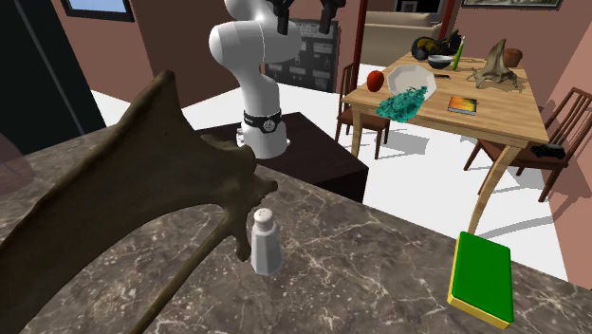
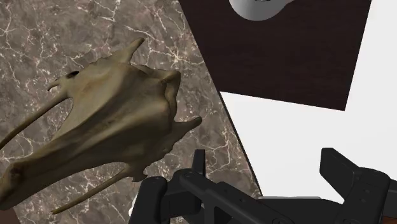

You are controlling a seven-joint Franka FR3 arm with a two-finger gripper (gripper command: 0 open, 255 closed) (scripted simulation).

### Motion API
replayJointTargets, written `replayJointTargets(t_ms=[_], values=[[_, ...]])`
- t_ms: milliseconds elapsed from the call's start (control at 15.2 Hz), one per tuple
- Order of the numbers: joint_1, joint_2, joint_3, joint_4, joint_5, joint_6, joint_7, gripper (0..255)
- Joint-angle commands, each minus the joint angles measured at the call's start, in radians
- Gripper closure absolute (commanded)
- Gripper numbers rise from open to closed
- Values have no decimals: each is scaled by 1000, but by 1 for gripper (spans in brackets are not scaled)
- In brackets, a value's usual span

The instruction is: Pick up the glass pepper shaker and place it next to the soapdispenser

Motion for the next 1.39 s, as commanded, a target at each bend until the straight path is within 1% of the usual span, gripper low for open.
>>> replayJointTargets(t_ms=[0,396,792,1056,1320], values=[[0,0,0,0,0,0,0,0],[-36,113,-86,-59,-32,223,-66,0],[-63,280,-171,-63,-38,442,-139,0],[-71,413,-226,-36,-16,576,-198,0],[-73,558,-277,16,37,694,-273,0]])
